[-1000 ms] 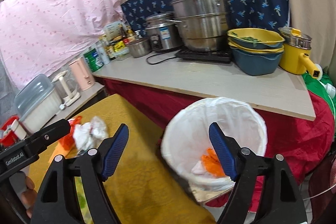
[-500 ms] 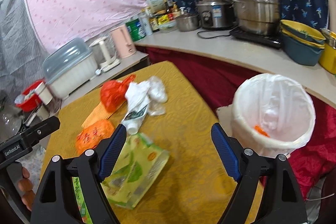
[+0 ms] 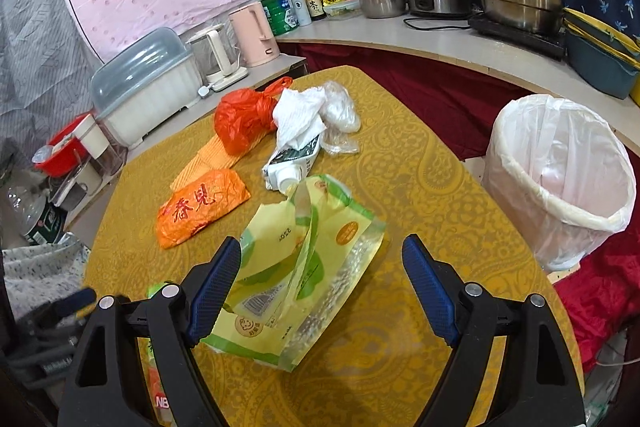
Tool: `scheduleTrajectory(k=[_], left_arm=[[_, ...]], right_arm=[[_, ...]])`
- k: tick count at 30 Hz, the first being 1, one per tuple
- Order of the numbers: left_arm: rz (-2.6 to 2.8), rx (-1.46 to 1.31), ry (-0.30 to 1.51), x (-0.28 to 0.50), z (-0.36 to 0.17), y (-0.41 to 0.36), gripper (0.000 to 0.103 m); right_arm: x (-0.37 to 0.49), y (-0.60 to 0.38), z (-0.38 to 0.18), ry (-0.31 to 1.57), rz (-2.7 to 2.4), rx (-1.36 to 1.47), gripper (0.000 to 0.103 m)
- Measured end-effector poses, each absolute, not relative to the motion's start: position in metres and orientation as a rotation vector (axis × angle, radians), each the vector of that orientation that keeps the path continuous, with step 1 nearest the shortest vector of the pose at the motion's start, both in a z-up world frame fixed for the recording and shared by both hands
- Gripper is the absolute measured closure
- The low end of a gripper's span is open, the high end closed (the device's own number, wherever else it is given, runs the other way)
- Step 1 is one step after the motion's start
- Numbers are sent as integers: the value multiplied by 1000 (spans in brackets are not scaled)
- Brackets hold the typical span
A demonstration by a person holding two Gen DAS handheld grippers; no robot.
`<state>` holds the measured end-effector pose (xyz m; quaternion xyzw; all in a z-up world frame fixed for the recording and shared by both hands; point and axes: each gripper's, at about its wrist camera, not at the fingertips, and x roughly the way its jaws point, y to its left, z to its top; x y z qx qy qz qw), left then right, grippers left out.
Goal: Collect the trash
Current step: 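Grasp the green NB carton with the left tool while the right tool grasps the yellow-green bag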
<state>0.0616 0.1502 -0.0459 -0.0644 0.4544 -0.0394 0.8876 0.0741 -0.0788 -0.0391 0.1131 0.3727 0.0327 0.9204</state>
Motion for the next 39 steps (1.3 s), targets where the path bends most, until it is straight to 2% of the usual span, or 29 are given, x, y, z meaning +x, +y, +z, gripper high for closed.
scheduleTrajectory(k=[2, 5, 15, 16, 21, 22, 25, 31, 37, 39], left_arm=[[-73, -136, 979, 57, -59, 150, 10], [-65, -143, 1015, 52, -74, 152, 10], [-68, -150, 1117, 40, -115, 145, 11], [-68, -149, 1123, 40, -117, 144, 12], [-52, -91, 1097, 37, -119, 137, 20], [-53, -82, 1092, 37, -119, 136, 27], [-66, -58, 1077, 37, -115, 133, 46], [-107, -87, 1086, 44, -111, 129, 49], [-141, -86, 1042, 49, -90, 120, 50], [-156, -84, 1025, 53, -81, 114, 56]], right_arm=[[74, -74, -46, 769, 58, 230, 24], [77, -70, -54, 784, 54, 229, 30], [84, -61, -76, 855, 77, 221, 65], [85, -61, -79, 865, 85, 222, 72], [85, -60, -84, 883, 107, 226, 88], [85, -60, -84, 885, 111, 228, 91], [85, -60, -83, 885, 118, 231, 96], [83, -65, -73, 857, 130, 241, 101], [81, -78, -54, 804, 116, 249, 102], [80, -86, -45, 779, 103, 250, 102]])
